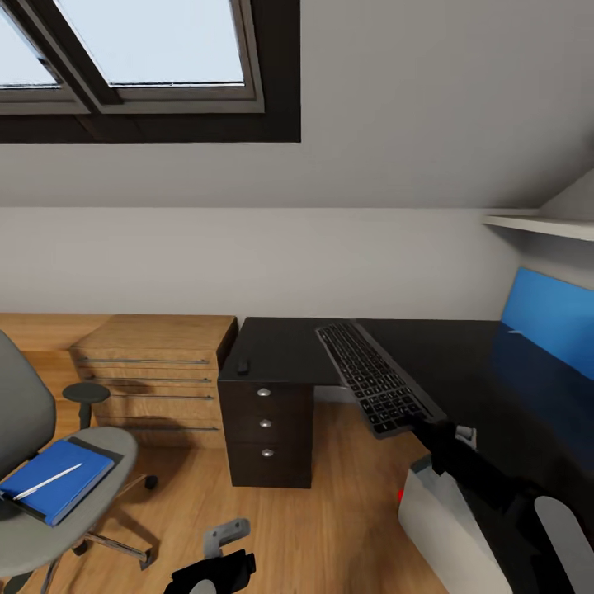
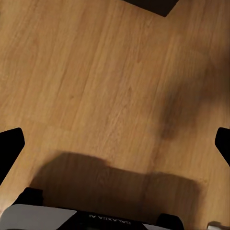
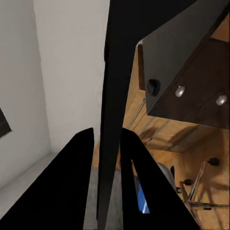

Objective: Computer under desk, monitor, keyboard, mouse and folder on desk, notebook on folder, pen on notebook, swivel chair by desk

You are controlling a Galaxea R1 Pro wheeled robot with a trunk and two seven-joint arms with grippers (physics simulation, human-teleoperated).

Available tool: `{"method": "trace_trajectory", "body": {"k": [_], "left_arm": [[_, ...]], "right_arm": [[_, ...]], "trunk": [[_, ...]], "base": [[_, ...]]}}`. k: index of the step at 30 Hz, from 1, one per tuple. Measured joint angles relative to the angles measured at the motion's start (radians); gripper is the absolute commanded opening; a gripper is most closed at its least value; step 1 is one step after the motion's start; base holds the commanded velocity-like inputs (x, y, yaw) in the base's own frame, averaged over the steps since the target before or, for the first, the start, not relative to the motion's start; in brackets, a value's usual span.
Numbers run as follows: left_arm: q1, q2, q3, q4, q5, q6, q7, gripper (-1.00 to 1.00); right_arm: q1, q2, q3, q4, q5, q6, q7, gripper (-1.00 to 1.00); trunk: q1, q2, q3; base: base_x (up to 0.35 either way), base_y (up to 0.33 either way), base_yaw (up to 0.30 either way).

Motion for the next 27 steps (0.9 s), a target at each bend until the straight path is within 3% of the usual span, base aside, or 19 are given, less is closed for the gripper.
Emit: {"method": "trace_trajectory", "body": {"k": [1,5,8,9,11,16,18,21,24,27], "left_arm": [[0.000,-0.001,0.000,0.000,0.000,0.000,0.000,1.00],[0.000,-0.001,0.000,0.000,-0.001,0.000,0.001,1.00],[0.000,-0.003,0.000,0.000,-0.001,0.000,0.001,1.00],[0.000,-0.004,-0.001,0.000,-0.001,0.000,0.002,1.00],[0.000,-0.004,-0.001,0.000,-0.001,0.000,0.002,1.00],[0.000,-0.004,-0.003,0.000,-0.001,0.000,0.002,1.00],[0.000,-0.004,-0.003,0.000,-0.001,-0.001,0.002,1.00],[0.000,-0.004,-0.003,0.000,-0.001,-0.004,0.003,1.00],[0.000,-0.021,-0.003,0.000,0.002,-0.006,0.000,1.00],[0.000,-0.026,-0.003,0.000,0.002,-0.006,0.000,1.00]], "right_arm": [[-0.001,0.004,0.001,-0.004,0.027,-0.023,-0.001,-1.00],[-0.001,0.018,0.017,-0.008,0.044,-0.085,-0.012,-1.00],[-0.002,0.032,0.061,-0.008,0.060,-0.140,-0.088,-1.00],[-0.002,0.062,0.072,-0.008,0.070,-0.187,-0.157,-1.00],[-0.003,0.071,0.074,-0.011,0.046,-0.205,-0.172,-1.00],[-0.003,0.083,0.072,-0.033,0.039,-0.216,-0.176,-1.00],[-0.003,0.086,0.071,-0.035,-0.008,-0.217,-0.172,-1.00],[-0.003,0.086,0.069,-0.036,-0.029,-0.217,-0.173,-1.00],[-0.003,0.085,0.061,-0.045,-0.065,-0.216,-0.169,-1.00],[-0.003,0.081,0.039,-0.046,-0.063,-0.213,-0.169,-1.00]], "trunk": [[-0.004,0.007,0.003],[-0.019,0.035,0.016],[-0.031,0.056,0.025],[-0.034,0.063,0.028],[-0.042,0.077,0.034],[-0.061,0.112,0.050],[-0.069,0.126,0.056],[-0.080,0.147,0.066],[-0.091,0.168,0.075],[-0.103,0.189,0.085]], "base": [[0.000,-0.012,0.000],[0.000,-0.005,0.000],[0.000,0.000,0.000],[0.000,0.000,0.000],[0.000,0.000,0.000],[0.000,0.000,0.000],[0.000,0.000,0.000],[0.000,0.000,0.000],[-0.258,0.000,0.000],[-0.325,0.000,0.000]]}}
